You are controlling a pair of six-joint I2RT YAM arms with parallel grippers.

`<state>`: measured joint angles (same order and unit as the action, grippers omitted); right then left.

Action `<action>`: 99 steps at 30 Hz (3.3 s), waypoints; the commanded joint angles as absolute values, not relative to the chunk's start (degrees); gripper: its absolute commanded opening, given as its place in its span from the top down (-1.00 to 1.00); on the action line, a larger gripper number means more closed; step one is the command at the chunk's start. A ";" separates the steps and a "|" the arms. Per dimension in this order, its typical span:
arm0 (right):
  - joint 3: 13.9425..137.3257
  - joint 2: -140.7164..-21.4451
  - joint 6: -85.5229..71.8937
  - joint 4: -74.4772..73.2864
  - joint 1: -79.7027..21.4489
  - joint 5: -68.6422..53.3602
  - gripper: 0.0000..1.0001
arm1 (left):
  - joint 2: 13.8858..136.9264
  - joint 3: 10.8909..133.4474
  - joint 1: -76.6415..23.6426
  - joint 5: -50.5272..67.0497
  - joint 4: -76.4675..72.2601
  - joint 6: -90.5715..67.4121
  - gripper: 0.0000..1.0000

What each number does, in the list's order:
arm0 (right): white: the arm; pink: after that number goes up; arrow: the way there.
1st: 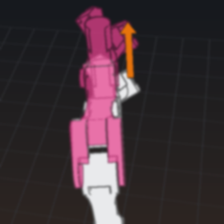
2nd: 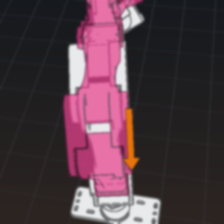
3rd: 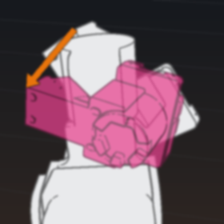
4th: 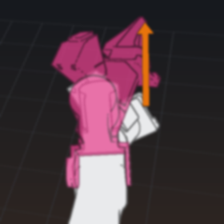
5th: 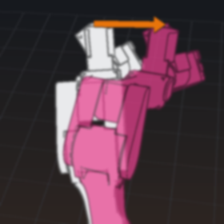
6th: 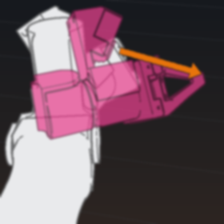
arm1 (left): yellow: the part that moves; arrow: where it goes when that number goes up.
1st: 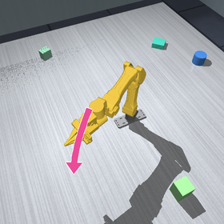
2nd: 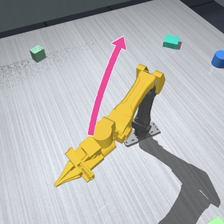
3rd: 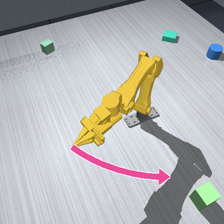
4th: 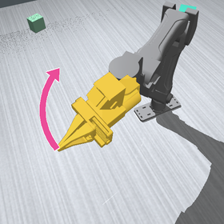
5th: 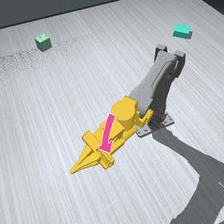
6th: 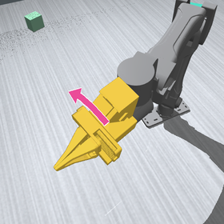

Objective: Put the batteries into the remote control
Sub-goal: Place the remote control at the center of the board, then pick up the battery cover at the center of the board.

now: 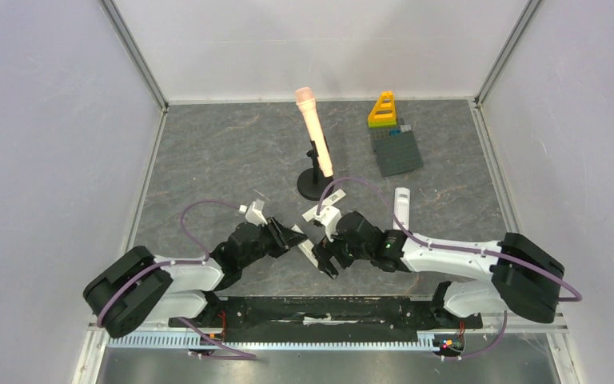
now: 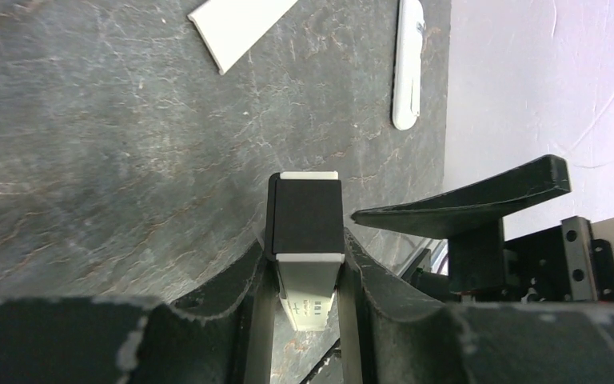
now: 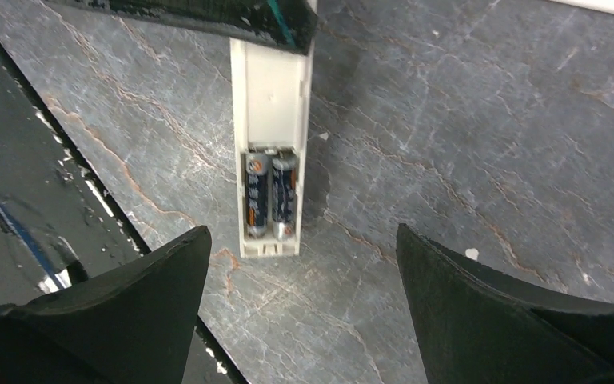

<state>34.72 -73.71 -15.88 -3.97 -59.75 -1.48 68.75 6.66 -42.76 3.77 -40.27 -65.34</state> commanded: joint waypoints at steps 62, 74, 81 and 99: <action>49.44 -86.57 2.32 -27.74 -62.22 1.68 -0.32 | 49.51 18.47 -44.13 -19.08 -3.60 -53.83 -0.47; 41.11 -62.39 -14.35 -16.67 -44.99 -6.01 -0.57 | 54.85 18.54 -39.68 -8.01 -8.91 -55.74 -0.48; 36.86 -63.70 -24.45 -12.15 -29.90 -8.28 -0.36 | 63.26 21.20 -37.44 -2.97 -13.11 -57.46 -0.44; 55.10 -97.29 -22.64 0.96 -21.93 -14.87 -0.36 | 85.67 30.94 -36.61 -1.37 -18.87 -59.05 -0.27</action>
